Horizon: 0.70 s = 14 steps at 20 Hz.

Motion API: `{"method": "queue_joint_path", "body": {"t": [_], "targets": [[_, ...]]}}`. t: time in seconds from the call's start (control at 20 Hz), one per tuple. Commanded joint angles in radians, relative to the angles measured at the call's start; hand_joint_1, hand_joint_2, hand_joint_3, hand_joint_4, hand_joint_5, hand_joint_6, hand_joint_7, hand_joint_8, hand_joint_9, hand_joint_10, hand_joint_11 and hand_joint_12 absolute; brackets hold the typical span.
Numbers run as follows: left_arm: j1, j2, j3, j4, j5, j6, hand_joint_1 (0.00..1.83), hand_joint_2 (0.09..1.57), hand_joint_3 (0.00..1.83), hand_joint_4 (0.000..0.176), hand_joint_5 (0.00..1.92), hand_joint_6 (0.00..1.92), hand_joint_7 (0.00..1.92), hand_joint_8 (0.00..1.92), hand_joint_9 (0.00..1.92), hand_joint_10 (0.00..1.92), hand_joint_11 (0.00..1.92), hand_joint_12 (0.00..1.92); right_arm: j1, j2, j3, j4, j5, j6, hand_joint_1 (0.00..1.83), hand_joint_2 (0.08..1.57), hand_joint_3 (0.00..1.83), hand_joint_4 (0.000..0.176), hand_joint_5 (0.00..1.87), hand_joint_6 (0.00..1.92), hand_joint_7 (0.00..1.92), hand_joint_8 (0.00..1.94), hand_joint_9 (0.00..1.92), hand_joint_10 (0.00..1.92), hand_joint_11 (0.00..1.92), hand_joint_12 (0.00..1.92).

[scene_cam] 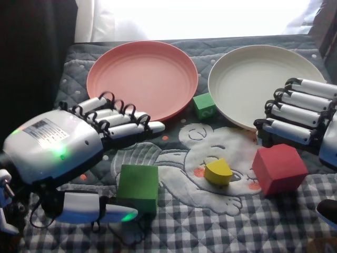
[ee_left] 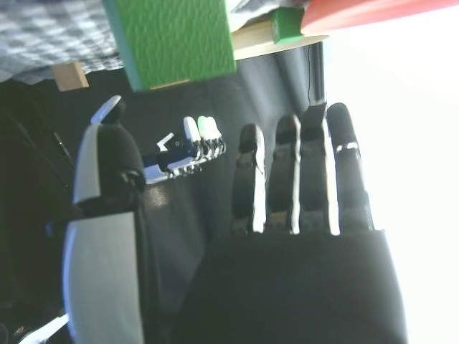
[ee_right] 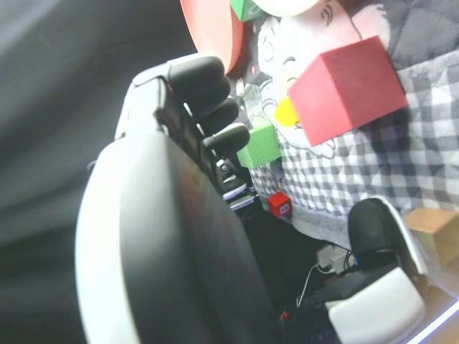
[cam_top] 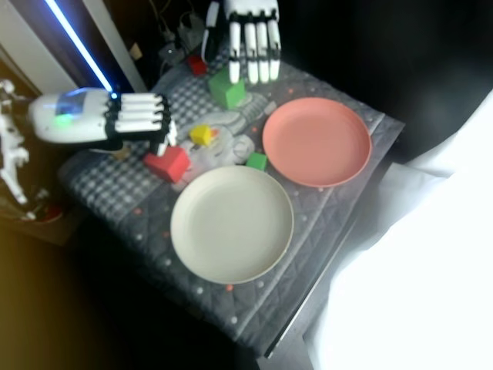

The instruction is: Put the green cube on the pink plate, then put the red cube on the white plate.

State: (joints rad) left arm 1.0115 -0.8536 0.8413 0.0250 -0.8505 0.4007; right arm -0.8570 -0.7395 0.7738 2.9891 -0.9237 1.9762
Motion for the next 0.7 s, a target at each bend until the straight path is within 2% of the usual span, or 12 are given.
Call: {"method": "queue_joint_path", "body": {"t": [0.0, 0.1, 0.15, 0.2, 0.25, 0.3, 0.4, 0.6, 0.65], "targets": [[-0.013, -0.007, 0.002, 0.01, -0.099, -0.003, 0.61, 1.01, 0.0, 0.042, 0.28, 0.01, 0.28, 0.01, 0.31, 0.08, 0.0, 1.15, 0.015, 0.002, 0.002, 0.02, -0.117, -0.001, 1.01, 0.16, 1.23, 0.0, 0.0, 1.41, 0.0, 1.37, 0.0, 1.39, 0.0, 1.92], [-0.013, -0.018, 0.006, 0.014, -0.081, -0.003, 0.65, 1.01, 0.0, 0.027, 0.3, 0.01, 0.32, 0.02, 0.36, 0.09, 0.0, 1.22, 0.015, 0.002, 0.002, 0.02, -0.117, -0.001, 0.98, 0.18, 1.22, 0.0, 0.0, 1.41, 0.02, 1.35, 0.0, 1.4, 0.0, 1.92], [-0.013, -0.023, 0.01, 0.016, -0.075, -0.003, 0.65, 1.01, 0.0, 0.03, 0.29, 0.0, 0.3, 0.0, 0.34, 0.08, 0.0, 1.2, 0.015, 0.002, 0.002, 0.02, -0.117, -0.001, 0.99, 0.19, 1.21, 0.0, 0.0, 1.41, 0.03, 1.35, 0.0, 1.41, 0.0, 1.92], [-0.013, -0.031, 0.016, 0.022, -0.064, -0.003, 0.65, 1.01, 0.0, 0.021, 0.3, 0.0, 0.28, 0.0, 0.32, 0.08, 0.0, 1.2, 0.015, 0.002, 0.002, 0.02, -0.117, -0.001, 0.97, 0.2, 1.2, 0.0, 0.0, 1.41, 0.04, 1.35, 0.0, 1.42, 0.0, 1.92], [-0.013, -0.038, 0.02, 0.027, -0.055, -0.003, 0.64, 1.01, 0.0, 0.019, 0.29, 0.0, 0.27, 0.0, 0.31, 0.07, 0.0, 1.2, 0.015, 0.002, 0.002, 0.02, -0.117, -0.001, 0.98, 0.21, 1.19, 0.0, 0.0, 1.41, 0.05, 1.35, 0.0, 1.43, 0.0, 1.92], [-0.013, -0.044, 0.025, 0.029, -0.045, -0.003, 0.64, 1.01, 0.0, 0.025, 0.28, 0.0, 0.26, 0.0, 0.3, 0.07, 0.0, 1.2, 0.016, 0.002, 0.002, 0.02, -0.117, -0.001, 0.97, 0.21, 1.2, 0.0, 0.0, 1.4, 0.04, 1.35, 0.0, 1.44, 0.0, 1.92], [-0.013, -0.054, 0.033, 0.029, -0.029, -0.003, 0.66, 1.0, 0.0, 0.014, 0.3, 0.01, 0.3, 0.01, 0.34, 0.09, 0.0, 1.25, 0.016, 0.002, 0.003, 0.02, -0.117, -0.001, 0.97, 0.2, 1.2, 0.0, 0.0, 1.4, 0.04, 1.35, 0.0, 1.45, 0.0, 1.92], [-0.013, -0.075, 0.053, 0.029, 0.004, -0.003, 0.69, 1.01, 0.0, 0.001, 0.32, 0.01, 0.33, 0.02, 0.34, 0.12, 0.0, 1.21, 0.016, 0.001, 0.004, 0.02, -0.117, -0.001, 0.97, 0.21, 1.21, 0.0, 0.0, 1.36, 0.02, 1.37, 0.0, 1.45, 0.0, 1.92], [-0.014, -0.078, 0.057, 0.029, 0.008, -0.003, 0.71, 1.04, 0.0, 0.0, 0.38, 0.0, 0.41, 0.02, 0.37, 0.24, 0.0, 1.34, 0.016, 0.001, 0.004, 0.02, -0.117, -0.001, 0.98, 0.21, 1.2, 0.0, 0.0, 1.36, 0.02, 1.36, 0.0, 1.43, 0.0, 1.92]]}}
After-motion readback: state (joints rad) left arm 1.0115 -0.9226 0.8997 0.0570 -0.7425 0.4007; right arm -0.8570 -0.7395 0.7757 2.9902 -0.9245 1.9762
